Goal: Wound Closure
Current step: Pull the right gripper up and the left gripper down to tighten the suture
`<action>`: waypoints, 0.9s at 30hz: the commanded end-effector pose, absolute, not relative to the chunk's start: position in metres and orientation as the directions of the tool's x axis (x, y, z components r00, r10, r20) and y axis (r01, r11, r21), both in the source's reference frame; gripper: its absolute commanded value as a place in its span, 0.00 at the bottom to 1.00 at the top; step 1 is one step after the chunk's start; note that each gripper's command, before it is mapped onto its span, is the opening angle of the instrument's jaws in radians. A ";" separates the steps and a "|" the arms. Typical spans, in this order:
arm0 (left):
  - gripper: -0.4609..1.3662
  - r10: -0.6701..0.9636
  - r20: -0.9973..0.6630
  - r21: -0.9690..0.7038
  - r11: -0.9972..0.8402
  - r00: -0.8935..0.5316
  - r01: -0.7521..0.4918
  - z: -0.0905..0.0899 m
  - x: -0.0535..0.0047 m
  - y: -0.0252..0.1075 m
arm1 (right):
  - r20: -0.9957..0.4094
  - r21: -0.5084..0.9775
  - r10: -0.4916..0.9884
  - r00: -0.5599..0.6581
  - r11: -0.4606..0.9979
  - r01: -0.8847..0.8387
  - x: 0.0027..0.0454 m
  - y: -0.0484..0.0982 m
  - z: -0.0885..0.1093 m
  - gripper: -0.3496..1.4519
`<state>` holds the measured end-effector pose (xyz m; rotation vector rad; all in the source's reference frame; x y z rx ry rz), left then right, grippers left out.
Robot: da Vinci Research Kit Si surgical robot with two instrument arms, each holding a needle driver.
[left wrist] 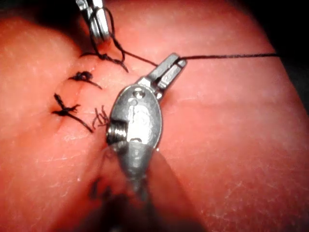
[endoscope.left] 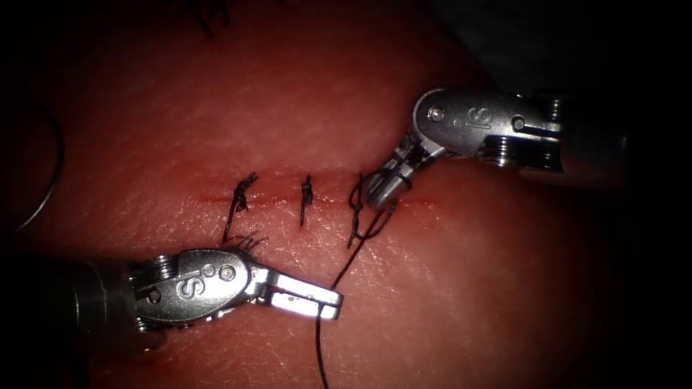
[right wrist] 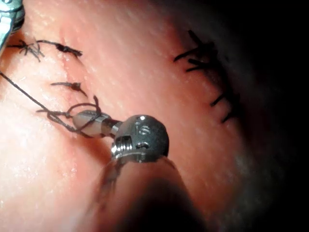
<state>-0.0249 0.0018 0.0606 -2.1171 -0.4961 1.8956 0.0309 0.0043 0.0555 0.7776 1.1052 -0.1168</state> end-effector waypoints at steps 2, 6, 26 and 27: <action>0.06 0.415 -0.905 -0.409 -0.909 0.091 0.084 0.060 -0.0249 0.001 | -0.819 0.524 0.311 0.482 0.749 0.406 0.0306 0.005 0.056 0.00; 0.06 0.416 -0.905 -0.409 -0.908 0.093 0.088 0.059 -0.0249 0.000 | -0.832 0.491 0.283 0.478 0.776 0.396 0.0302 0.005 0.057 0.00; 0.06 0.419 -0.902 -0.409 -0.906 0.101 0.110 0.053 -0.0249 -0.005 | -0.864 0.435 0.270 0.425 0.826 0.359 0.0308 0.005 0.057 0.00; 0.06 0.414 -0.904 -0.403 -0.908 0.103 0.111 0.053 -0.0250 -0.005 | -0.864 0.435 0.271 0.425 0.826 0.358 0.0309 0.006 0.057 0.00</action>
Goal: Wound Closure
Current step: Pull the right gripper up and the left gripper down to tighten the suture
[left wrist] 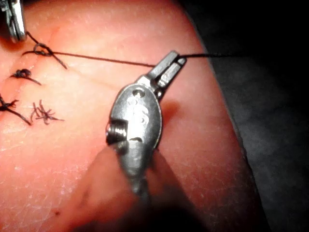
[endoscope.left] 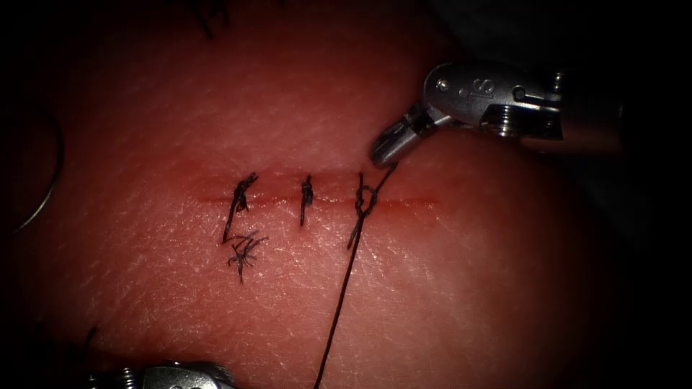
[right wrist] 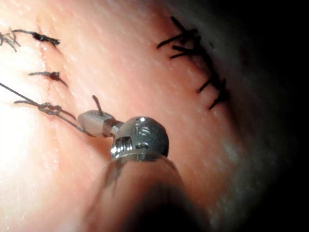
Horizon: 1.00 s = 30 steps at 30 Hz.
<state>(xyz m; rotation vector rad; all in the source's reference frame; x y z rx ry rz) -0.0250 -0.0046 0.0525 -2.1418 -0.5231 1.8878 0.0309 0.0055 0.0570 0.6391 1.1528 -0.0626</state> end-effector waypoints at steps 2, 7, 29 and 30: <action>0.06 0.414 -0.905 -0.403 -0.908 0.103 0.111 0.052 -0.0250 -0.005 | -0.865 0.431 0.267 0.425 0.829 0.356 0.0311 0.006 0.057 0.00; 0.06 0.401 -0.910 -0.390 -0.914 0.104 0.112 0.053 -0.0253 -0.006 | -0.871 0.412 0.249 0.423 0.840 0.354 0.0315 0.006 0.057 0.00; 0.06 0.418 -0.903 -0.405 -0.905 0.097 0.133 0.055 -0.0257 -0.012 | -0.886 0.284 0.122 0.448 0.906 0.315 0.0321 0.006 0.057 0.00; 0.06 0.423 -0.901 -0.409 -0.903 0.096 0.134 0.054 -0.0257 -0.012 | -0.887 0.279 0.117 0.447 0.906 0.317 0.0321 0.006 0.057 0.00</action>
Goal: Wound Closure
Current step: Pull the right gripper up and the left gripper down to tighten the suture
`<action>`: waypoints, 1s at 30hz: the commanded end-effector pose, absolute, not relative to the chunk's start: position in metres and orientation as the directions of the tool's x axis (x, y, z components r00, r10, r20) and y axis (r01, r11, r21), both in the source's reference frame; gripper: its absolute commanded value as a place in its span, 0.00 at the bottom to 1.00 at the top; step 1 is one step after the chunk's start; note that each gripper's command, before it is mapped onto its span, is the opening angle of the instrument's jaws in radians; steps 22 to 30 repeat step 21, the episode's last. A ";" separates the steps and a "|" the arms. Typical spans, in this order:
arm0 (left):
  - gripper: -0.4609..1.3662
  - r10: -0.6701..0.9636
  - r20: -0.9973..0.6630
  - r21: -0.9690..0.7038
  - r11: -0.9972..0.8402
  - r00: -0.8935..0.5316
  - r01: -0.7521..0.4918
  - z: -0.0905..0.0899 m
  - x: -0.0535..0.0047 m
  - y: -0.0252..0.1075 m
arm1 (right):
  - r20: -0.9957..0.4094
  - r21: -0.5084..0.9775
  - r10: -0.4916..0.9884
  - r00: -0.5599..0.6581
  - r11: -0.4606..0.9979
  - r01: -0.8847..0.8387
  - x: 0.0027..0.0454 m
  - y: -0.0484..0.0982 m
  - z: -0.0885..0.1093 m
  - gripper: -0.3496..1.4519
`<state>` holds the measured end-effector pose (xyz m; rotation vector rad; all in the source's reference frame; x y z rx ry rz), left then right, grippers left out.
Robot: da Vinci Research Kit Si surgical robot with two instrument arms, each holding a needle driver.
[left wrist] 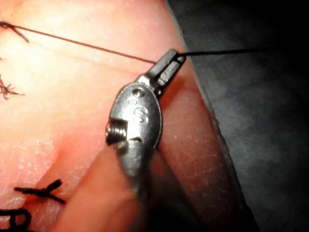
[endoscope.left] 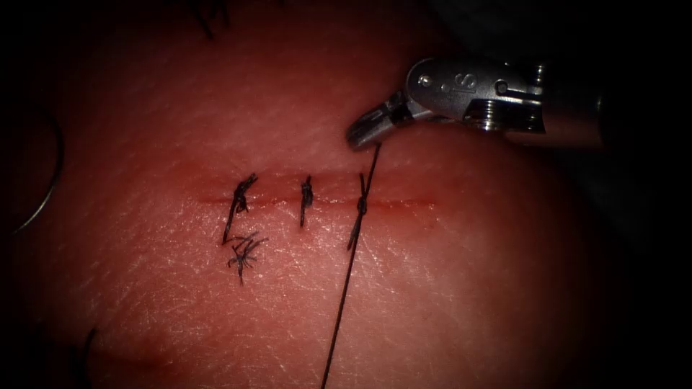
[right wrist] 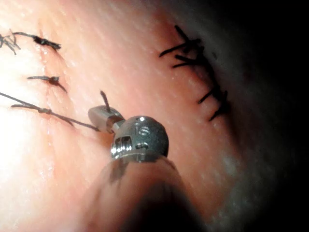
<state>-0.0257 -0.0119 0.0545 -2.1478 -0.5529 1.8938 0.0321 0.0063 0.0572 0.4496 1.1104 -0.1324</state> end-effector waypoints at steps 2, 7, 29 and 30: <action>0.06 0.421 -0.902 -0.406 -0.903 0.097 0.138 0.054 -0.0258 -0.012 | -0.890 0.275 0.116 0.442 0.909 0.315 0.0321 0.006 0.057 0.00; 0.06 0.418 -0.903 -0.403 -0.904 0.099 0.142 0.054 -0.0259 -0.013 | -0.892 0.265 0.106 0.440 0.911 0.317 0.0323 0.006 0.057 0.00; 0.06 0.417 -0.903 -0.402 -0.904 0.100 0.145 0.054 -0.0259 -0.013 | -0.894 0.261 0.103 0.436 0.911 0.320 0.0327 0.006 0.057 0.00; 0.06 0.417 -0.903 -0.402 -0.904 0.100 0.145 0.054 -0.0259 -0.013 | -0.894 0.261 0.103 0.436 0.911 0.320 0.0327 0.006 0.057 0.00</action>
